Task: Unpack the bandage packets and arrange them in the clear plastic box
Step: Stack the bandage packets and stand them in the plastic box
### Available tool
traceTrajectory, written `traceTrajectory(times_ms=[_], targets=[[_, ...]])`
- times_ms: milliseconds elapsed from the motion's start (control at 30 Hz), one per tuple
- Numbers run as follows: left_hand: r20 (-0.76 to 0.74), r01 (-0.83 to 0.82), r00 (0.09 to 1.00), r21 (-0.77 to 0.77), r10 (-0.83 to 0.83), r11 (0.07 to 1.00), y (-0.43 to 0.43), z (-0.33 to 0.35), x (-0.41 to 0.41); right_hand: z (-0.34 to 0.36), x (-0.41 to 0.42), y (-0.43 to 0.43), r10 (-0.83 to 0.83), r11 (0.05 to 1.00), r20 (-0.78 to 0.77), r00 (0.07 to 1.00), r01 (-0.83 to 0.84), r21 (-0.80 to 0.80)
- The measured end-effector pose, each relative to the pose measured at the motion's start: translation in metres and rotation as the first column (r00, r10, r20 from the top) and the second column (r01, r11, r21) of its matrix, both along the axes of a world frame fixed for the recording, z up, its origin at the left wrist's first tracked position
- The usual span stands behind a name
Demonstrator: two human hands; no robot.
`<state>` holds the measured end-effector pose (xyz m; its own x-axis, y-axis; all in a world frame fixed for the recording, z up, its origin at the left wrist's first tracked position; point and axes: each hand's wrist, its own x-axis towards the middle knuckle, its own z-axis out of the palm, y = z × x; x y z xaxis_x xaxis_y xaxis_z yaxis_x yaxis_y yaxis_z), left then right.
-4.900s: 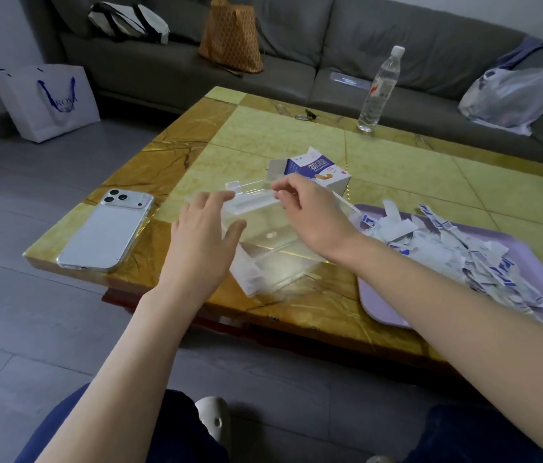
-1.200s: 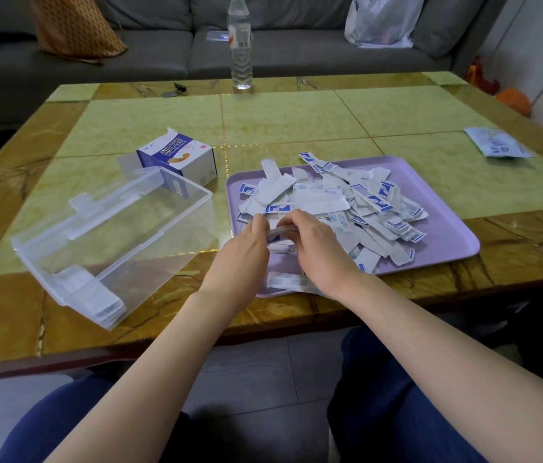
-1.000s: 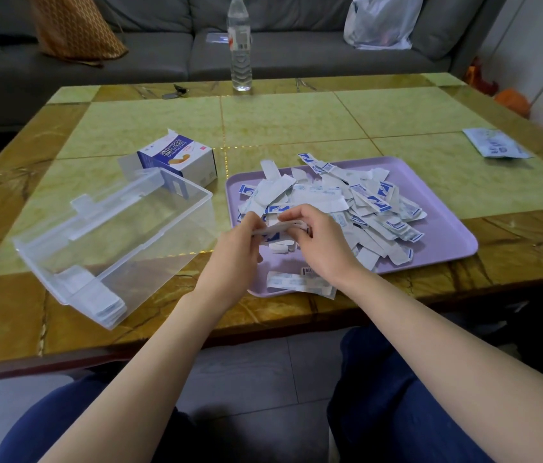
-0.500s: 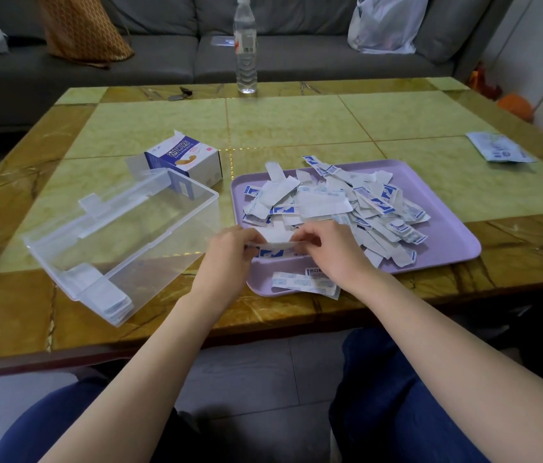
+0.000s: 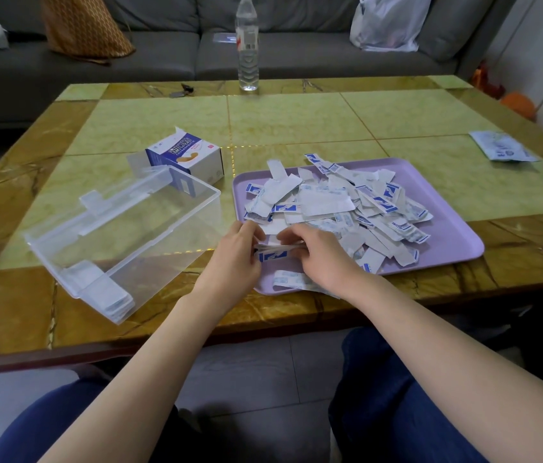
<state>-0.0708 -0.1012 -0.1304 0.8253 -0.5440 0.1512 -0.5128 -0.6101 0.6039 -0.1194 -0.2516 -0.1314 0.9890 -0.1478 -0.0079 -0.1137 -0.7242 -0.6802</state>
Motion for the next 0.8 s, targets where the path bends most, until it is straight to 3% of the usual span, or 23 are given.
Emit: traceTrajectory(times_ms=[400, 600, 800], targets=[[0.136, -0.016, 0.991, 0.118, 0.000, 0.993, -0.0058, -0.0053, 0.0003, -0.0030, 0.0024, -0.0045, -0.042, 0.996, 0.037, 0.998, 0.044, -0.080], [0.092, -0.029, 0.995, 0.050, 0.024, 0.998, -0.0080, -0.0001, -0.0005, -0.0003, 0.0017, 0.0006, -0.090, 0.995, 0.046, 0.995, 0.087, 0.052], [0.239, -0.024, 0.971, 0.129, -0.007, 0.991, -0.0083, -0.0035, -0.0013, -0.0057, 0.0024, -0.0057, -0.028, 0.995, 0.066, 0.997, 0.034, -0.094]])
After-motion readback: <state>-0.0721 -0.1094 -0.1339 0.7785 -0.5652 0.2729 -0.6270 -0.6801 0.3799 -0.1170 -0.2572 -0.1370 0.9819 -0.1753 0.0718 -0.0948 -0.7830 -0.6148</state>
